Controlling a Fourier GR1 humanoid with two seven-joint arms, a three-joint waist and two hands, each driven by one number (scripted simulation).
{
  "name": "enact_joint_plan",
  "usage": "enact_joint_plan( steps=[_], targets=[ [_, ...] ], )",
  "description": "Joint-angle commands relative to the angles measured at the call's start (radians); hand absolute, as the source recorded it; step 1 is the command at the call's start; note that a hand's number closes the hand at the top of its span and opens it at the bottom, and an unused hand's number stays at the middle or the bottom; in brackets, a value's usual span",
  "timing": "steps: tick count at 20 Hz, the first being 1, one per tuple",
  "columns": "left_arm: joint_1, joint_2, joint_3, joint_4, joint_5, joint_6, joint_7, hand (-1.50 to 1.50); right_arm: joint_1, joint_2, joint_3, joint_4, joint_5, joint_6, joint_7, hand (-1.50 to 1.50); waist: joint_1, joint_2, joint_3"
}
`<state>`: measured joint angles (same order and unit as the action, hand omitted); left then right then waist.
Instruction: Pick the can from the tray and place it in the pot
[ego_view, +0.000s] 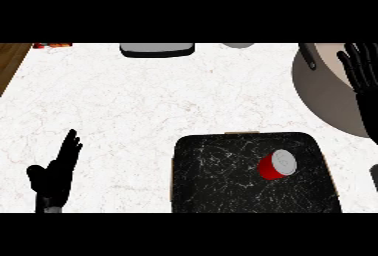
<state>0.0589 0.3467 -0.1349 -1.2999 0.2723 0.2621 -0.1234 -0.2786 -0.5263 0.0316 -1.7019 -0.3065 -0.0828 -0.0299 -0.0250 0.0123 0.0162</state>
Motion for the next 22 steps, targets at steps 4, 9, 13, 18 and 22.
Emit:
enact_joint_plan(
  steps=[4,9,13,18,22],
  targets=[
    [-0.081,0.004,-0.128,-0.066,-0.049,-0.087,0.113,0.00,0.110,-0.006,0.211,-0.019,0.040,0.148,0.108,1.50,0.013,-0.011,-0.016],
    [-0.095,0.005,-0.160,-0.059,-0.014,-0.169,0.159,0.00,0.190,-0.006,0.139,-0.054,0.379,-0.175,-0.070,-1.50,-0.049,-0.024,-0.014],
    [-0.106,-0.001,-0.162,-0.079,0.002,-0.190,0.187,0.00,0.364,0.163,0.164,-0.192,0.291,-0.227,-0.331,-1.50,-0.027,-0.021,-0.013],
    [-0.125,-0.035,-0.162,-0.061,-0.037,-0.199,0.196,0.00,0.481,0.073,0.204,-0.470,0.357,-0.168,-0.128,-1.50,0.013,-0.015,-0.017],
    [-0.120,-0.032,-0.184,-0.060,-0.049,-0.210,0.183,0.00,0.484,-0.096,0.148,-0.533,0.327,-0.069,0.176,-1.50,0.009,-0.016,-0.019]
  ],
)
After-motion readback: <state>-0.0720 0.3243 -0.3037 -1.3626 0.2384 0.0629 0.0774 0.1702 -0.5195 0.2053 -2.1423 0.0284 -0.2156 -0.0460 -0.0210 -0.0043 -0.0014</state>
